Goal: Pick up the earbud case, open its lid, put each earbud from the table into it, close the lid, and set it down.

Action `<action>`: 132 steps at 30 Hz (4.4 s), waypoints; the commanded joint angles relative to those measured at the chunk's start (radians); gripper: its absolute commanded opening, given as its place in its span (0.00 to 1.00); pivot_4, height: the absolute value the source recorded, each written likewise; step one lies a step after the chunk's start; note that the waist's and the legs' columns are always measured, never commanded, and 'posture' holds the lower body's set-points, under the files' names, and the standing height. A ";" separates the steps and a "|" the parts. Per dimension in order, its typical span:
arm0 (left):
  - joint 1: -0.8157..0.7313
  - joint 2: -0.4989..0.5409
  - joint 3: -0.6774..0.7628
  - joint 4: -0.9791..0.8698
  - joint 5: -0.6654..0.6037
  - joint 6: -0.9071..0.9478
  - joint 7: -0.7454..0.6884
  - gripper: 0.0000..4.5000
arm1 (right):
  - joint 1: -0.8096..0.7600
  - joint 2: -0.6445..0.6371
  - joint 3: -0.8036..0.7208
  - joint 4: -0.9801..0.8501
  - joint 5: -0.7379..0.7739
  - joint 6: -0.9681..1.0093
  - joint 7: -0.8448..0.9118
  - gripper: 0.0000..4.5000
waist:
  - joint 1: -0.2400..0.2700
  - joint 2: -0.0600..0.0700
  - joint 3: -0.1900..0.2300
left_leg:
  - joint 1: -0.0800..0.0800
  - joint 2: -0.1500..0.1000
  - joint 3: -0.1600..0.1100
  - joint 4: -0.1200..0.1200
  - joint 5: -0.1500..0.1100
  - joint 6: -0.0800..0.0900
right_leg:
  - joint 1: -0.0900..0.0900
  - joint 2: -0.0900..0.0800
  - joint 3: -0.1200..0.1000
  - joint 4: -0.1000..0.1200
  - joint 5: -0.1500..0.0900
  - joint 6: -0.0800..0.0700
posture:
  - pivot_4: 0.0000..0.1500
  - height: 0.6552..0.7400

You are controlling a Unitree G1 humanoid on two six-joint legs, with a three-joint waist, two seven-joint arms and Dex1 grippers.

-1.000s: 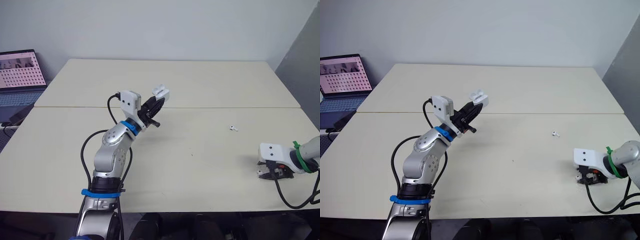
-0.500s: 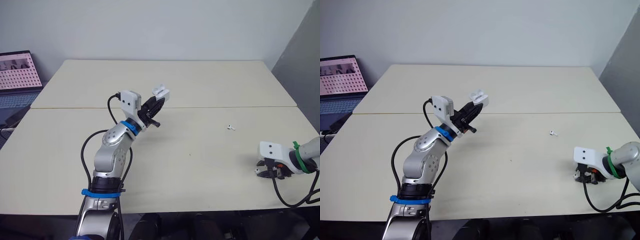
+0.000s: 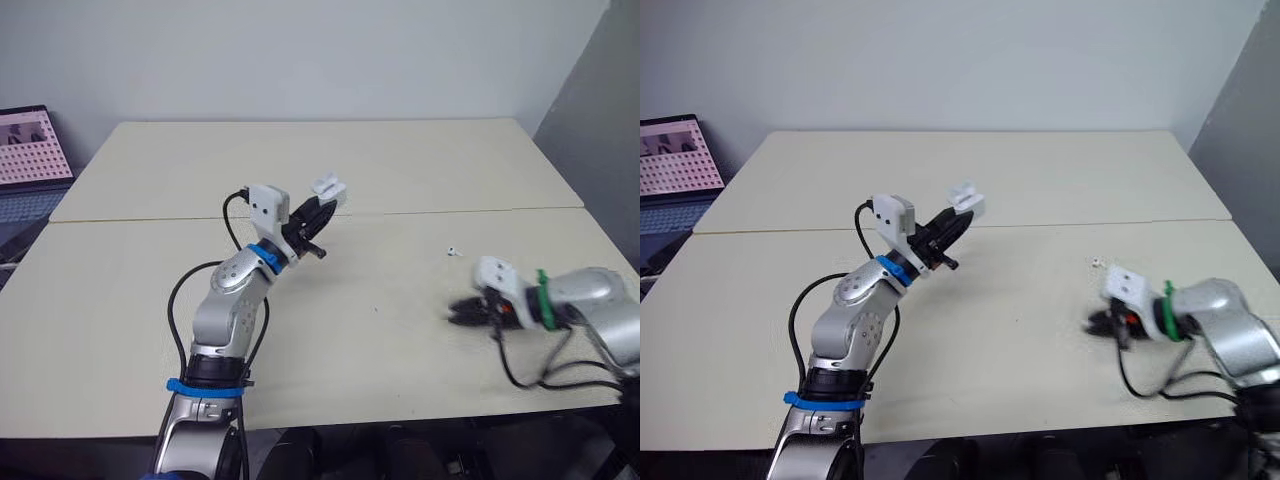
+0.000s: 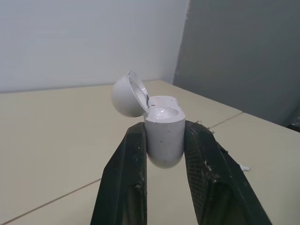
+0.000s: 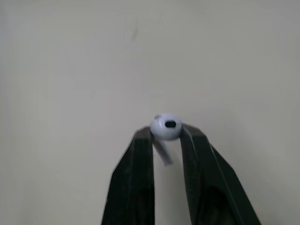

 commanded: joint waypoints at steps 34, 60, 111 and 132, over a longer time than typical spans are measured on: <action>-0.099 -0.050 -0.068 0.083 0.029 -0.199 -0.068 0.16 | -0.219 0.654 -0.163 -0.129 0.202 0.159 -0.845 0.09 | -0.005 0.000 -0.001 | -0.003 -0.004 -0.003 -0.002 0.000 0.002 | -0.006 -0.001 0.001 0.002 0.001 0.000 | 1.00 1.00; -0.109 -0.039 -0.095 0.097 0.104 -0.285 -0.070 0.16 | -0.184 0.621 -0.086 -0.106 0.171 0.143 -0.874 0.09 | -0.004 0.000 -0.001 | -0.003 -0.004 -0.003 -0.002 -0.001 0.002 | -0.006 -0.001 0.001 0.002 0.001 0.000 | 1.00 1.00; -0.078 0.031 -0.078 0.083 0.075 -0.231 -0.092 0.16 | -0.249 0.097 -0.022 0.910 -0.134 -0.469 -0.254 0.71 | -0.013 0.001 0.000 | -0.002 -0.003 0.000 -0.001 0.000 0.003 | -0.001 -0.001 0.000 0.000 0.001 0.000 | 1.00 1.00; -0.063 0.021 -0.087 0.056 0.074 -0.218 -0.088 0.16 | -0.282 0.112 -0.070 1.034 -0.153 -0.546 -0.161 0.10 | -0.013 0.001 0.000 | -0.002 -0.003 0.000 0.000 0.002 0.000 | -0.001 -0.001 0.000 0.000 0.001 0.000 | 1.00 1.00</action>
